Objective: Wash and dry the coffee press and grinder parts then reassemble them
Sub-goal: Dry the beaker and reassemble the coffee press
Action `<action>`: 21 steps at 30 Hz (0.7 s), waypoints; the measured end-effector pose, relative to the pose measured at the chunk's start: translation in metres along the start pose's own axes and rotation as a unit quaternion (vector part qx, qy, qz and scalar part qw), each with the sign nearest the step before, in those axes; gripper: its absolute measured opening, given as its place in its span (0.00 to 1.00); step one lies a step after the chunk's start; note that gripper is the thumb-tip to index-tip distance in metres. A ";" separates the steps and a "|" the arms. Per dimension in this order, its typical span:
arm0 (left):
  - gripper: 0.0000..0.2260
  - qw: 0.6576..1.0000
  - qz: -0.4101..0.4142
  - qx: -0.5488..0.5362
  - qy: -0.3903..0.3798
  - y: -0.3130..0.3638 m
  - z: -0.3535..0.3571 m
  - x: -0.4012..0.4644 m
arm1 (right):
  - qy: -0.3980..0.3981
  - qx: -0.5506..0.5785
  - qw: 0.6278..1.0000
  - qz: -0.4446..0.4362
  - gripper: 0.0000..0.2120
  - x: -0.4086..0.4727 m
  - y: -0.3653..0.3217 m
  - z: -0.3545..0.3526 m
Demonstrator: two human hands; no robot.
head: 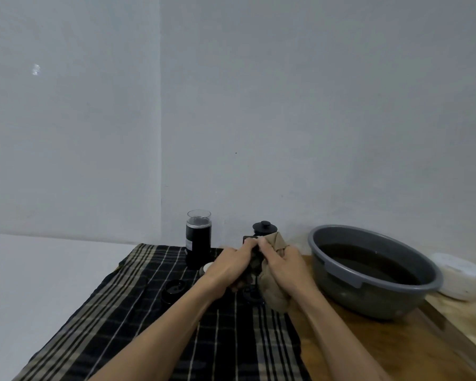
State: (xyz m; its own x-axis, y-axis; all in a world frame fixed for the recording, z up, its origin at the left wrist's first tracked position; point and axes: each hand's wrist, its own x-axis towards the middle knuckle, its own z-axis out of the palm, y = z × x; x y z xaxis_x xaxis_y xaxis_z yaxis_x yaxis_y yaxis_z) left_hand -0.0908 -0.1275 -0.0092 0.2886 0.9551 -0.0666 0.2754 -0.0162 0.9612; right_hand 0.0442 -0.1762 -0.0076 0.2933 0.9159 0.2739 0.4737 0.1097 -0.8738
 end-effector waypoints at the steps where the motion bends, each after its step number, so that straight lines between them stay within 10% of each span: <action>1: 0.25 1.000 -0.015 -0.022 -0.018 0.002 0.000 -0.001 | 0.020 0.013 1.000 -0.005 0.27 -0.001 -0.002 0.002; 6: 0.21 0.954 -0.110 -0.280 0.013 0.002 0.000 0.001 | 0.051 0.053 0.996 -0.057 0.28 -0.012 -0.002 0.013; 13: 0.22 0.934 -0.093 -0.327 0.113 0.000 -0.010 0.005 | -0.078 -0.027 0.981 -0.173 0.13 -0.022 0.013 0.016; 21: 0.18 0.883 -0.096 -0.452 0.082 0.017 -0.005 -0.005 | -0.016 -0.037 0.984 -0.171 0.16 -0.031 -0.012 0.027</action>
State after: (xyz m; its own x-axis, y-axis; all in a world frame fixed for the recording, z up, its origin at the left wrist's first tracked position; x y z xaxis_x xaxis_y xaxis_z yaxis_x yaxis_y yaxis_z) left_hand -0.0925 -0.1314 0.0084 0.1594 0.9460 -0.2824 -0.5617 0.3221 0.7621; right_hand 0.0071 -0.1950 -0.0166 0.0806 0.8421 0.5333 0.6005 0.3860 -0.7003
